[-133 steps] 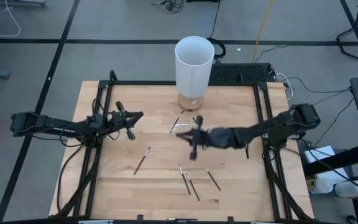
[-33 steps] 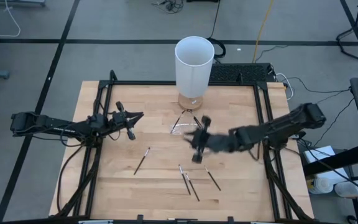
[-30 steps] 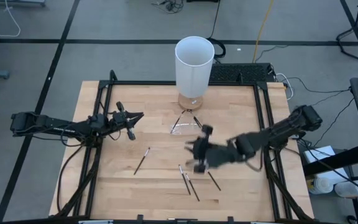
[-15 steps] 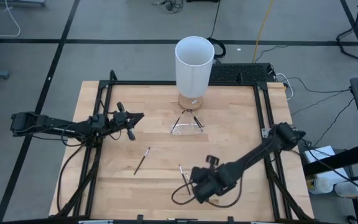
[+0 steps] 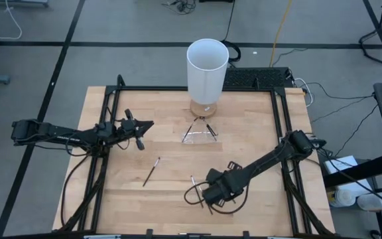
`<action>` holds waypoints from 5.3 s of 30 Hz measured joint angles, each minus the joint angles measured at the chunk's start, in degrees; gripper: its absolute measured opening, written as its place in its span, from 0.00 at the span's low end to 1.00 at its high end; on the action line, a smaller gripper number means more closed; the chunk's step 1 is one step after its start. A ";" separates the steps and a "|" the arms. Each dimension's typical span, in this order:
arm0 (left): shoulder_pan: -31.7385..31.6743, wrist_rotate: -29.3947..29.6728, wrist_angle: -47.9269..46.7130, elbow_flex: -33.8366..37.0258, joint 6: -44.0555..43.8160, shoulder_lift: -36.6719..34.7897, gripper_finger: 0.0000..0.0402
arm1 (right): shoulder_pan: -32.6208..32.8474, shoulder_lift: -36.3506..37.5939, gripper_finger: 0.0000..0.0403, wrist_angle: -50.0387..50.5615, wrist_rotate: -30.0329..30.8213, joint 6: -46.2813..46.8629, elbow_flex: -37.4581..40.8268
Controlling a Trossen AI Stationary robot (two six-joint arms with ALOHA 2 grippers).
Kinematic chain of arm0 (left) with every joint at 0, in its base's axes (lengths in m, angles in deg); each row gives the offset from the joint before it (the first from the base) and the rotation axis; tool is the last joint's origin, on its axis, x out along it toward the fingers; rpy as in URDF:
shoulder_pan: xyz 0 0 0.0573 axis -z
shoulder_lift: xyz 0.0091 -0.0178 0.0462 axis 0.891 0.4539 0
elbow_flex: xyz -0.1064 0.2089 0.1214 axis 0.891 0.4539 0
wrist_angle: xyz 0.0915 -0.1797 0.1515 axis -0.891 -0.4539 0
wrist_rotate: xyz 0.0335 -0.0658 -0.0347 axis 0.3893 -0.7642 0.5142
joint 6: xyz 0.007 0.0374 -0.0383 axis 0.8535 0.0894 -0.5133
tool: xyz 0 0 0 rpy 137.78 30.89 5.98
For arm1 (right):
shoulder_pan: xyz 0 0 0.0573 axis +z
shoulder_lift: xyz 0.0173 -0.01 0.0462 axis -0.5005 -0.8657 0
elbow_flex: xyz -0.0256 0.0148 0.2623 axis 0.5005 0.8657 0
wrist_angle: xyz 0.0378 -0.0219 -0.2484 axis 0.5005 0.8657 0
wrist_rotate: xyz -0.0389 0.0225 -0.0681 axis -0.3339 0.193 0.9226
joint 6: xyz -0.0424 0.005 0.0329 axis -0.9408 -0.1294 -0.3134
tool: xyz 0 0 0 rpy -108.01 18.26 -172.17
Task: Put items in baskets/containers
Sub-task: Put the liner brush into the transparent organizer
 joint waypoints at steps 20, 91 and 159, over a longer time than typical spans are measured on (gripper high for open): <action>0.00 0.04 -0.07 0.00 0.04 0.00 0.10 | -0.69 -0.04 0.44 -14.05 -4.74 7.92 12.10; 0.00 0.17 -0.68 -0.04 0.18 0.00 0.10 | -9.38 26.15 0.00 -88.50 21.80 -66.21 26.10; -0.07 0.15 1.73 -0.04 1.75 0.00 0.10 | -26.74 6.98 0.00 -120.44 28.68 -49.38 52.39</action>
